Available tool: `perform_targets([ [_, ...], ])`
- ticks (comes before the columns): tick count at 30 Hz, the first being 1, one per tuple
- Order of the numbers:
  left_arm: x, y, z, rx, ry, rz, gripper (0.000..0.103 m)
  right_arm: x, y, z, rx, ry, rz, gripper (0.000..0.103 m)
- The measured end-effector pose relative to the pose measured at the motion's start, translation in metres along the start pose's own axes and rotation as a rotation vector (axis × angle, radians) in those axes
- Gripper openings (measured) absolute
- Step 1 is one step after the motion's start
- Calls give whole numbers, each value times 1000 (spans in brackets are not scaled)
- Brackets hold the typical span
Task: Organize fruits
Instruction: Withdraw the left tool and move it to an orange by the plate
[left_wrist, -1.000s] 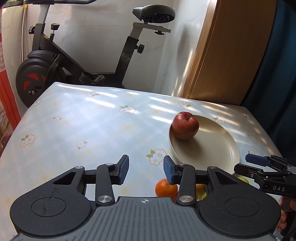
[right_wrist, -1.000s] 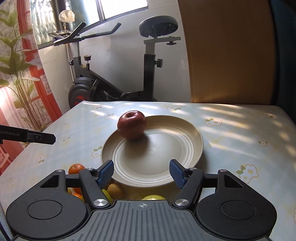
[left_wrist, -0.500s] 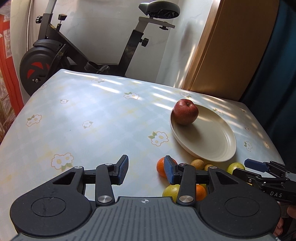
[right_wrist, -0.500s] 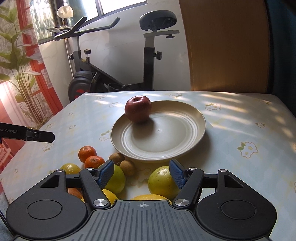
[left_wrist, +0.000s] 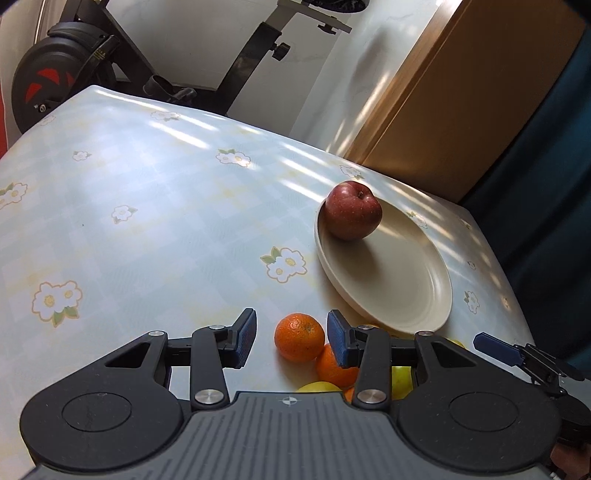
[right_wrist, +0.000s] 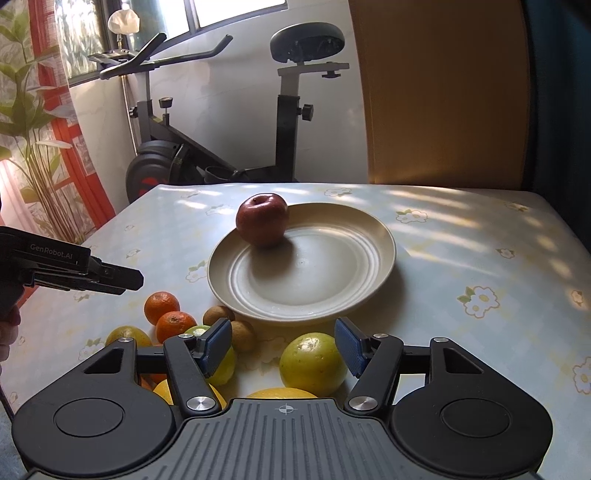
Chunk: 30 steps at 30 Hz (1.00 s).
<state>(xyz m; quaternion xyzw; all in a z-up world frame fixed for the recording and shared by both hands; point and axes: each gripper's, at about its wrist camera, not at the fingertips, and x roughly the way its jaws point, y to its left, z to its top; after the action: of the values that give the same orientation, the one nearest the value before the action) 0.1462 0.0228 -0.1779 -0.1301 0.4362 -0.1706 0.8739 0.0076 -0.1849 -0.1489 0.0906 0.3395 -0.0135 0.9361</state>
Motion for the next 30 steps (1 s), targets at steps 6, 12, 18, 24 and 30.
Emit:
perform_targets([
  [6,24,3,0,-62,51,-29,44,2,-3,2,11,2,10,59],
  [12,36,-1,0,-50,72,-28,44,4,-3,2,12,6,19,59],
  [18,44,-3,-1,-17,97,-11,39,6,0,2,15,15,25,59],
  [24,34,-2,-4,5,67,6,38,8,3,1,15,31,46,53],
  [30,14,-5,-7,66,9,30,38,8,8,3,9,45,61,45],
])
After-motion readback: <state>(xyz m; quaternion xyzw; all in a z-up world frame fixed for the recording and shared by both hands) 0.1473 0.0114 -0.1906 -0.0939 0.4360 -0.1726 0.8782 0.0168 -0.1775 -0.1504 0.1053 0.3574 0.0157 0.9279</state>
